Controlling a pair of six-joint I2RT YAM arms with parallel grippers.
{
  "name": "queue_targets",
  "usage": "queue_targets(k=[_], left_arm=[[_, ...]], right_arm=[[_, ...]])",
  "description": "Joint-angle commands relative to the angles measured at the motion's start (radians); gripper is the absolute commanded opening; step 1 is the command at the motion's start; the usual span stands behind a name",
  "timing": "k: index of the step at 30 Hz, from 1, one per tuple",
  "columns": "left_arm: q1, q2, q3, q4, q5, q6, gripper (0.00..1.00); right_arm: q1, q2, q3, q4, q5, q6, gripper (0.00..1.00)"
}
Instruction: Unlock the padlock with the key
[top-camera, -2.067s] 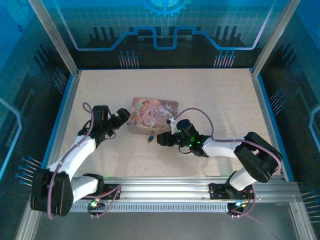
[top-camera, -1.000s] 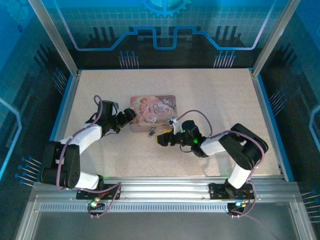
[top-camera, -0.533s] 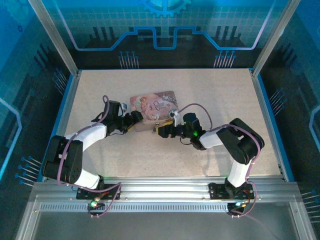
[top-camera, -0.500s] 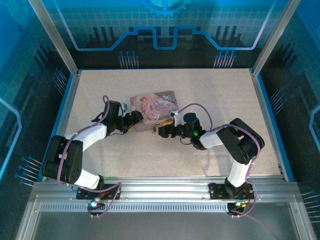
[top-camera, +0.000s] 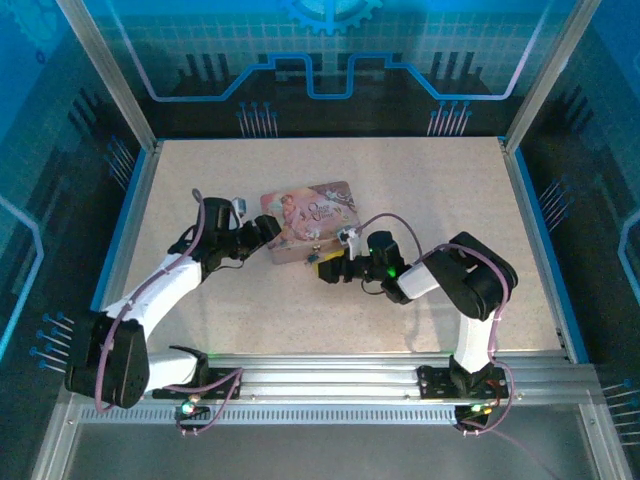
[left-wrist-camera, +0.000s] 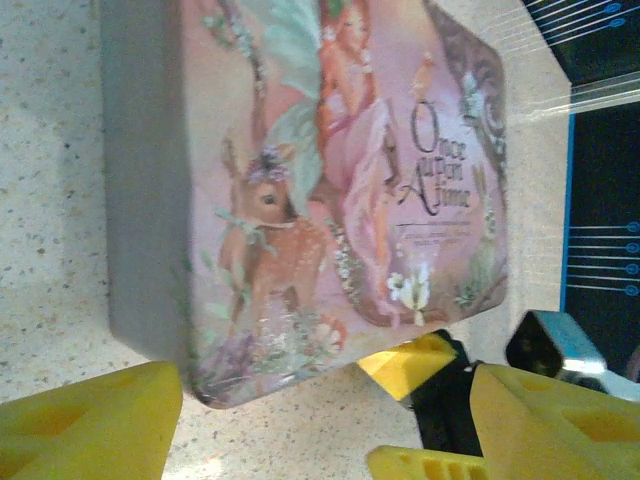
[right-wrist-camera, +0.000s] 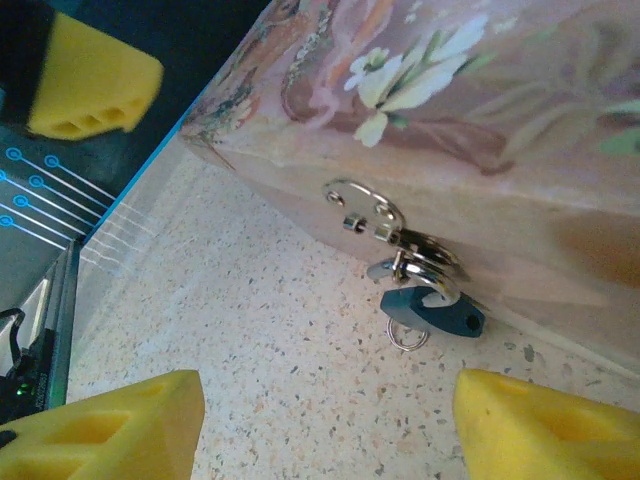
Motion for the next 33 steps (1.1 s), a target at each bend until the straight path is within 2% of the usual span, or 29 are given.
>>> queue_targets(k=[1,12,18,33], left_arm=[[-0.025,-0.008,0.059,-0.037,0.009,0.029,0.76],[-0.118,0.192,0.243,-0.027,0.041,0.072,0.75],[-0.142,0.286,0.294,-0.018,0.041,0.079,0.74],[-0.165,0.353,0.247,0.030,0.039,0.057,0.73]], right_arm=[[-0.008,0.032,0.020,0.062,-0.017,0.010,0.67],[-0.009,0.104,0.058,0.135,-0.008,0.046,0.65],[-0.011,0.128,0.078,0.144,0.002,0.060,0.64],[-0.009,0.153,0.102,0.219,-0.005,0.114,0.62]])
